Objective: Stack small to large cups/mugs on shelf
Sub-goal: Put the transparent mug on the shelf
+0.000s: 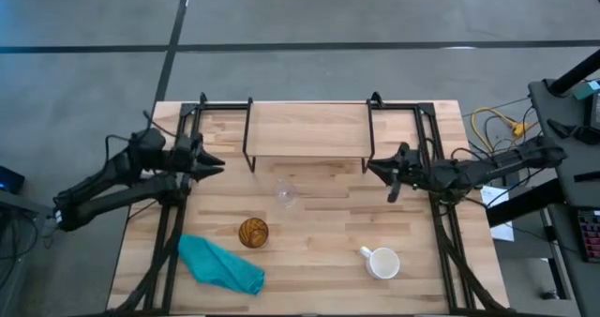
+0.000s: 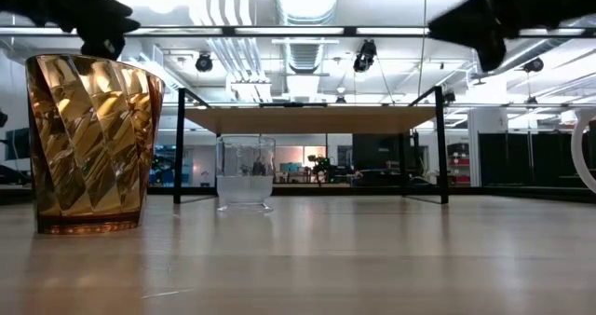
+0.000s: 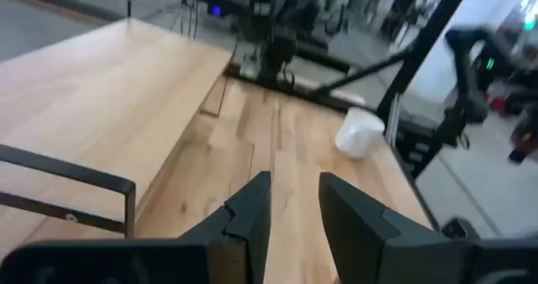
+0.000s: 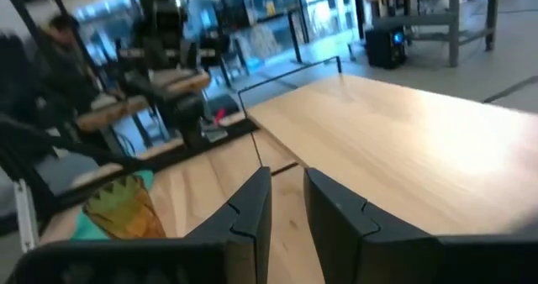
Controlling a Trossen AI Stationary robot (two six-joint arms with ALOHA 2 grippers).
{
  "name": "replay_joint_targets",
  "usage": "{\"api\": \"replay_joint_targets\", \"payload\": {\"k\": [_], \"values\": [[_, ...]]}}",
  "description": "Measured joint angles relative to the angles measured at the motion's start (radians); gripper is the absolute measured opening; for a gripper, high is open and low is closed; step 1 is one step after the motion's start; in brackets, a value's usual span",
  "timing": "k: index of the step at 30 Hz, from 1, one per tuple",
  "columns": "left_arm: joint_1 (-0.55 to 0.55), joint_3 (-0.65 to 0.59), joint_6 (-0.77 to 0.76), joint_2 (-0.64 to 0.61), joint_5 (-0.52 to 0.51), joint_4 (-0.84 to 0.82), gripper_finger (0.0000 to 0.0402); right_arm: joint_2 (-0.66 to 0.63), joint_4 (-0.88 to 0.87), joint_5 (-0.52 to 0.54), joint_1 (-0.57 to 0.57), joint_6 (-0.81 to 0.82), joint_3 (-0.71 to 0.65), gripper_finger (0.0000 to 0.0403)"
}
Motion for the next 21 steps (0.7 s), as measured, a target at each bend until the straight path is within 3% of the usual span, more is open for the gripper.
{"api": "replay_joint_targets", "payload": {"k": [8, 15, 21], "values": [[-0.001, 0.198, 0.11, 0.211, 0.005, 0.072, 0.0089, 0.288, -0.41, -0.061, 0.0, -0.007, 0.431, 0.0068], [-0.001, 0.276, 0.073, 0.251, 0.005, 0.138, 0.0089, 0.498, -0.806, -0.061, 0.0, -0.008, 0.785, 0.0068], [-0.001, 0.286, -0.02, 0.257, 0.005, 0.258, 0.0089, 0.661, -1.03, -0.061, 0.0, -0.011, 1.02, 0.0068]]}}
